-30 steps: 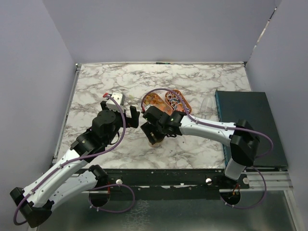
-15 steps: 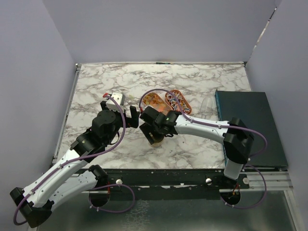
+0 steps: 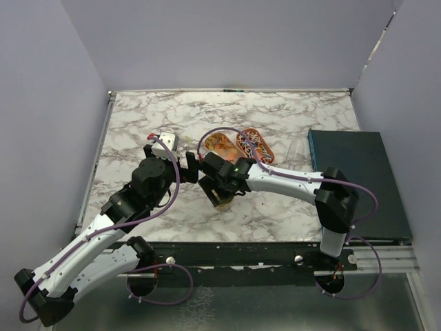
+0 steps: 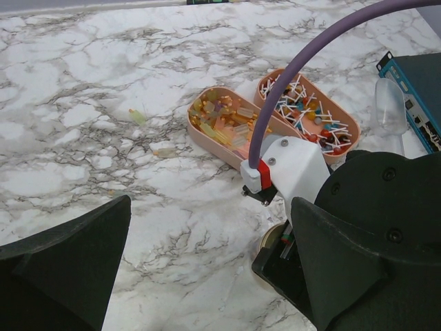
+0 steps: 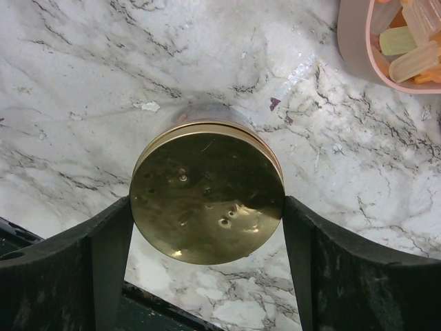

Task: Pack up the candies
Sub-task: Close the bottle lid on the packing bottle.

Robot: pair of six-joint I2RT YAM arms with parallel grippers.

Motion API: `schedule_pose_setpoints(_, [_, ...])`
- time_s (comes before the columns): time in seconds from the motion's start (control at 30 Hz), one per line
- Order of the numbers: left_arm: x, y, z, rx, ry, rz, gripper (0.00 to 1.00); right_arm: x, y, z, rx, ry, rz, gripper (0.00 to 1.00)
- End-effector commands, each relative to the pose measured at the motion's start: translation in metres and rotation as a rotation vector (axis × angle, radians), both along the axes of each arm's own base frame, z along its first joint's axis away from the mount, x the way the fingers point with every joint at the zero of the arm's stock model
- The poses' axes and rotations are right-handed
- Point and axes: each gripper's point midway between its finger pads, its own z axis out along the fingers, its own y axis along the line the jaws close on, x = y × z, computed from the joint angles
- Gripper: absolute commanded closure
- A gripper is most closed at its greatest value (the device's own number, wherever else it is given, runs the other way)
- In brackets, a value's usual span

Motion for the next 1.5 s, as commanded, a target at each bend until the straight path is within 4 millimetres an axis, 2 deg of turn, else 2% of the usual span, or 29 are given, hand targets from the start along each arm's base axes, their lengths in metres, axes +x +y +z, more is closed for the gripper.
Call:
schedule_pose_setpoints(0.0, [0.000,0.005,-0.005,0.001,0.010,0.020,0.01,-0.007,-0.004,-0.012,-0.055,0.033,0.006,0.35])
schedule_pose_setpoints(0.37, [0.001,0.003,-0.006,0.005,0.012,0.016,0.01,-0.015,-0.008,-0.023,-0.086,0.050,0.012,0.26])
schedule_pose_setpoints(0.9, [0.001,0.004,-0.007,0.006,0.014,0.018,0.01,-0.012,0.002,0.002,0.020,0.009,-0.021,0.01])
schedule_pose_setpoints(1.4, [0.000,0.004,-0.006,0.004,0.014,0.017,0.01,-0.005,-0.001,0.040,0.087,-0.064,-0.058,0.00])
schedule_pose_setpoints(1.47, [0.000,0.004,-0.006,0.003,0.013,0.017,0.01,-0.004,-0.001,0.043,0.099,-0.070,-0.061,0.04])
